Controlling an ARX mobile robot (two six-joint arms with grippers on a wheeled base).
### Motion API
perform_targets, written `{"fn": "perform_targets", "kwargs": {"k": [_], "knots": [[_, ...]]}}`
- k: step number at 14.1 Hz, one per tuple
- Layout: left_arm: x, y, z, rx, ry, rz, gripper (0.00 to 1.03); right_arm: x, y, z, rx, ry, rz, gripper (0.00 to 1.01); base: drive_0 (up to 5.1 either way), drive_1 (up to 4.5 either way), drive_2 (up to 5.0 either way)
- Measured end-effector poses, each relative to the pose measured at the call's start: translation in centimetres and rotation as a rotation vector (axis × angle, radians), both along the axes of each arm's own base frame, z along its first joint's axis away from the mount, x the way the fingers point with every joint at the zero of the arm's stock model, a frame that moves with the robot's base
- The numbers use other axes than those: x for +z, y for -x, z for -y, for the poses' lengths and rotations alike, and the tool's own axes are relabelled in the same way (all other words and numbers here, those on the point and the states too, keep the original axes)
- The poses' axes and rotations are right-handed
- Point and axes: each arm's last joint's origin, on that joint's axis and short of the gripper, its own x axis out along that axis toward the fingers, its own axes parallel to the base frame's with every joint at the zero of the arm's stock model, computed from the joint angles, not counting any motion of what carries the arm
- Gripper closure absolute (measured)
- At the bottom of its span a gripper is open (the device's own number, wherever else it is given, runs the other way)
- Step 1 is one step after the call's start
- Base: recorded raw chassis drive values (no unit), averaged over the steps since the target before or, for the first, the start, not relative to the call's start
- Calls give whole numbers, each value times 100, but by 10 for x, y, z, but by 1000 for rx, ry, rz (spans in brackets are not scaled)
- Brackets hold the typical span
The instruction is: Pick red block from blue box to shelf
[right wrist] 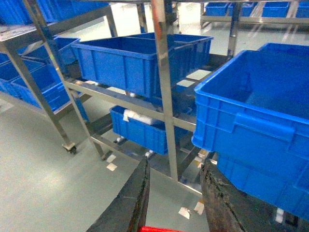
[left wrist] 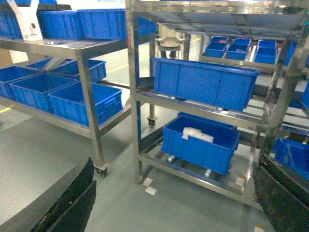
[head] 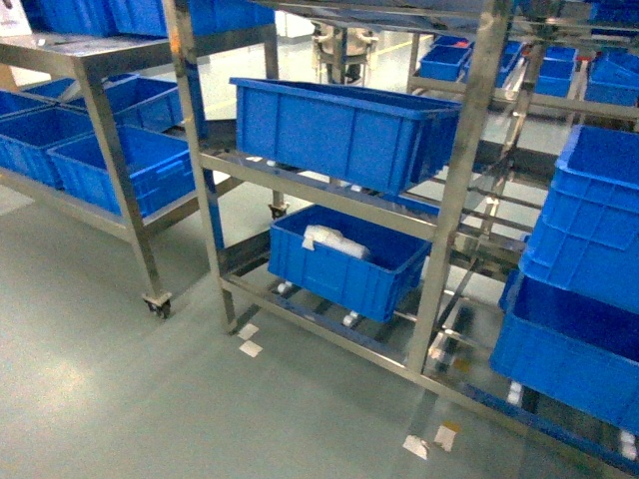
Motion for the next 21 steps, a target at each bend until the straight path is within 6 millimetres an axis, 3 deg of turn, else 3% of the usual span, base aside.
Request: {"fn": "perform_targets", "kwargs": {"k": [13, 21], "knots": [[0, 0, 0, 0, 0, 0, 5, 1, 1, 0, 0, 0, 3, 75, -165, 268, -598], [0, 0, 0, 1, 0, 1, 5, 0, 1, 0, 0, 0, 3, 75, -157, -157, -157]]}}
